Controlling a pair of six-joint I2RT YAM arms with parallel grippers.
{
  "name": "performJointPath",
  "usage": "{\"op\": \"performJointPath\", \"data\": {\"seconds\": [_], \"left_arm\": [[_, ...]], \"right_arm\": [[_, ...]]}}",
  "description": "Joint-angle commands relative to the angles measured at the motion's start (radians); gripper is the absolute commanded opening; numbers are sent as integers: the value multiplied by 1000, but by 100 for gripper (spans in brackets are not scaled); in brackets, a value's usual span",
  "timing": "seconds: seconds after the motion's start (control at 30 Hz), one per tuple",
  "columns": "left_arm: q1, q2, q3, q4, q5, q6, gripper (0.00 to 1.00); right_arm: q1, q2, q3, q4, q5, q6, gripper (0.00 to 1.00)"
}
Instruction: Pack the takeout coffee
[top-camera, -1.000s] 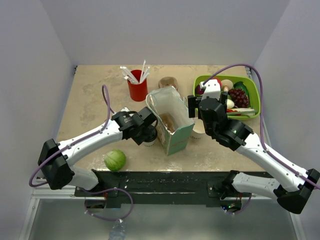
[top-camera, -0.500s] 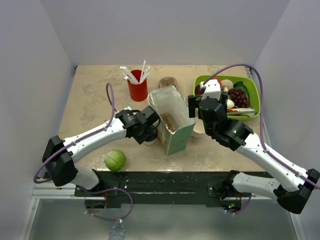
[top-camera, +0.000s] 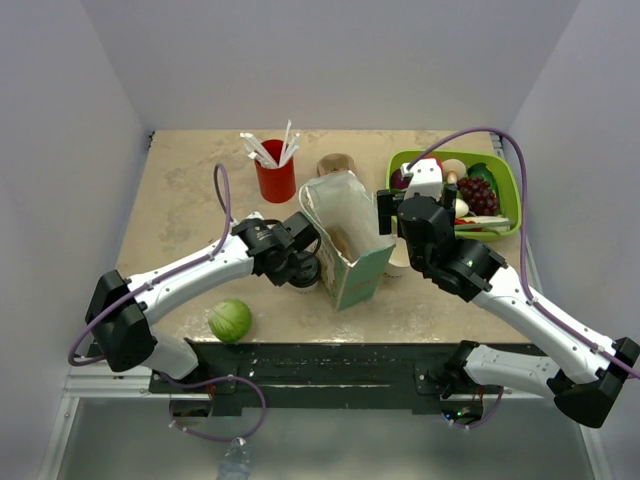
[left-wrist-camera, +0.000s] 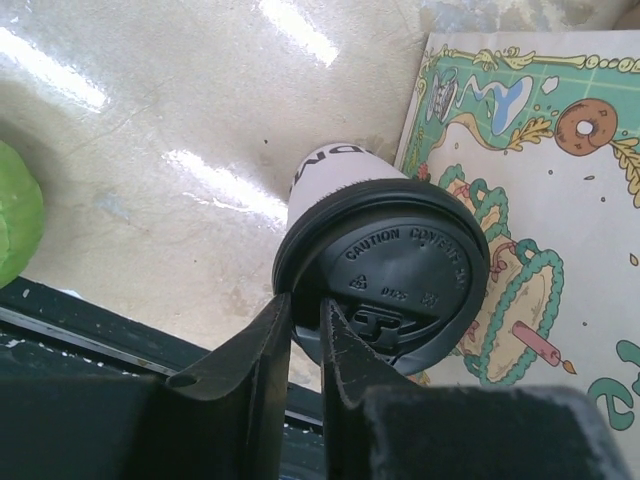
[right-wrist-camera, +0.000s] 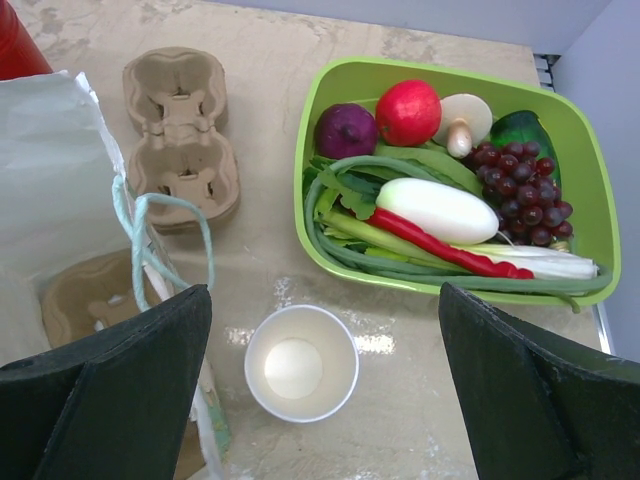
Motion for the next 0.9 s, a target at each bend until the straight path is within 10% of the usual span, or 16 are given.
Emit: {"op": "performJointPath", "data": {"seconds": [0.0, 0.37, 0.87], "left_arm": [[1, -12, 42, -30, -37, 48, 19], [7, 34, 65, 3, -19, 113, 0], [48, -137, -51, 105, -64, 274, 0]], "right_arm": [[2, -7, -3, 31, 51, 15, 97], [2, -5, -3, 31, 64, 12, 97], [2, -8, -9, 39, 94, -5, 97]]}}
